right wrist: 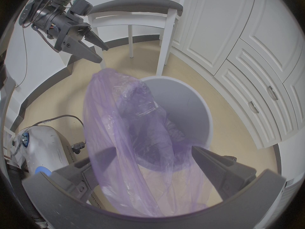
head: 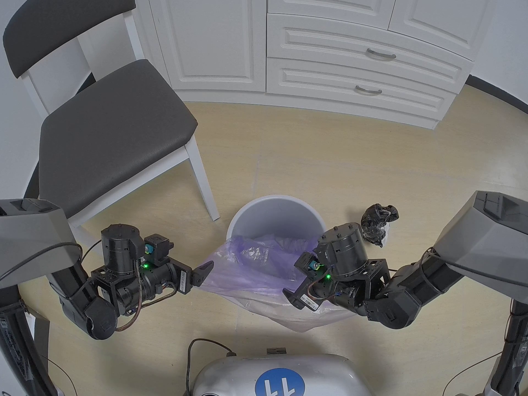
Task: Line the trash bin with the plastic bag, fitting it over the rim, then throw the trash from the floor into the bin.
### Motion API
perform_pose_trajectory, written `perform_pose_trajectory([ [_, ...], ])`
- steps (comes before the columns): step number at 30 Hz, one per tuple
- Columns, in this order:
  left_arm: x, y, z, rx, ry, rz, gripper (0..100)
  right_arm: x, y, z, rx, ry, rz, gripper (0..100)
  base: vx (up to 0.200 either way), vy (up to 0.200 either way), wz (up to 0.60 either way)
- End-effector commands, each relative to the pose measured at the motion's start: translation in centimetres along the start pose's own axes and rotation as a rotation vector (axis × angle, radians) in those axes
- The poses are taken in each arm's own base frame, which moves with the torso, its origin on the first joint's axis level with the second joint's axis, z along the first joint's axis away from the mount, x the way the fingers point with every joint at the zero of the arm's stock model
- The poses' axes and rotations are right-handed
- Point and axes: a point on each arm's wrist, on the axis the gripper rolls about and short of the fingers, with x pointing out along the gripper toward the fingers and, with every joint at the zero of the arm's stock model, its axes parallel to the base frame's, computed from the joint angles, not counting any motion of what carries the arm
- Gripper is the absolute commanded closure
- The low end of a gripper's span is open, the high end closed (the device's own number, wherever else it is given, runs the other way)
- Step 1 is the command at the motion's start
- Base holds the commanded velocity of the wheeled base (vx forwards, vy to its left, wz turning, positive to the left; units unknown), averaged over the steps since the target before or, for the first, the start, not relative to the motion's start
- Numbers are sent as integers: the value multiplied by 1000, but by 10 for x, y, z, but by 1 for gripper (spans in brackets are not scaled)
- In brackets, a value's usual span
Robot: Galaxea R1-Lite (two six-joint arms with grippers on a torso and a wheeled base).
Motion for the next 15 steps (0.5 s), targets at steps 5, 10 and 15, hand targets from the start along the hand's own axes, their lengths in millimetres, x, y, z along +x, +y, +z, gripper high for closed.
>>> perform_pose_trajectory([
  [5, 1, 0, -1, 0, 4, 0, 0, 6, -2, -1, 5, 4, -7, 0, 0, 0, 0],
  [10, 1, 0, -1, 0, 4, 1, 0, 5, -7, 3, 12, -11, -19, 0, 0, 0, 0],
  [15, 1, 0, -1, 0, 2, 1, 0, 7, -26, 16, 44, -58, -70, 0, 0, 0, 0],
])
